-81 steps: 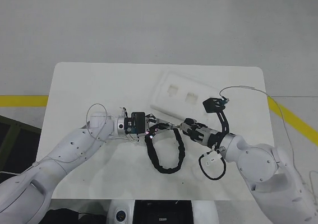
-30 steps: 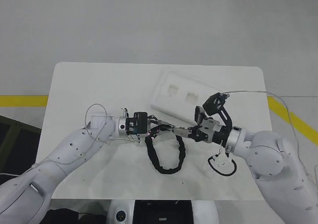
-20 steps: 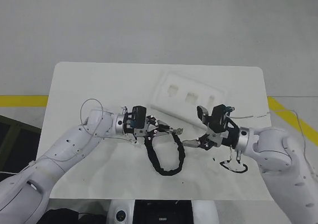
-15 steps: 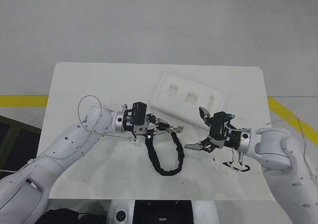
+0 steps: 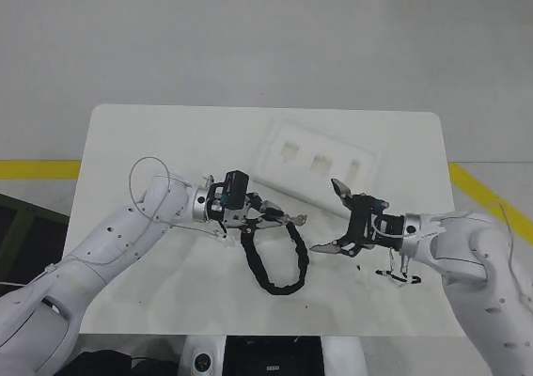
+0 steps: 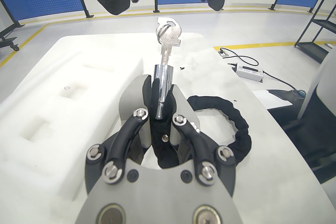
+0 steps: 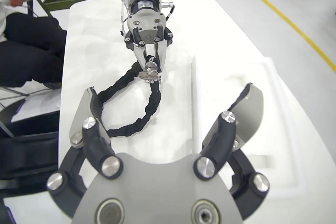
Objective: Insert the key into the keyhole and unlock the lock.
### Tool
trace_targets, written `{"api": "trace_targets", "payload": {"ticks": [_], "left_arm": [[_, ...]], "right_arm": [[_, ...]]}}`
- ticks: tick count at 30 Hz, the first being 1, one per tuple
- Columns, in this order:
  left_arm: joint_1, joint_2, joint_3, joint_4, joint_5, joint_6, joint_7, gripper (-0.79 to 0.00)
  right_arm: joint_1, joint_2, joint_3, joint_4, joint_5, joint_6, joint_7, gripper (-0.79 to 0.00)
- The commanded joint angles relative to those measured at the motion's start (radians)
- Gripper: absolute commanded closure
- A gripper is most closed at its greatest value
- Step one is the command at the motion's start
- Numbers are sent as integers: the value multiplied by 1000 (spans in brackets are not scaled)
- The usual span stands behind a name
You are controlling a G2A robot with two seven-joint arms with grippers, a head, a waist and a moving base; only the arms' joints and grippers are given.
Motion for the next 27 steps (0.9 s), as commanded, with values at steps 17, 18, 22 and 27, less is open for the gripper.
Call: {"api": "trace_targets", "payload": {"ticks": [17,18,22,27], "left_arm": [[-47,-2,82,29,-52,0,0,0],[-49,-2,84,30,-54,0,0,0],[-52,-1,94,30,-61,0,0,0],[-54,1,102,31,-66,0,0,0]], "right_arm": [[4,19,-100,-45,-771,39,-495,-671],[5,20,-107,-48,-795,44,-507,-600],[5,24,-127,-55,-872,73,-529,-465],[-1,28,-131,-66,-912,109,-544,-345]]}}
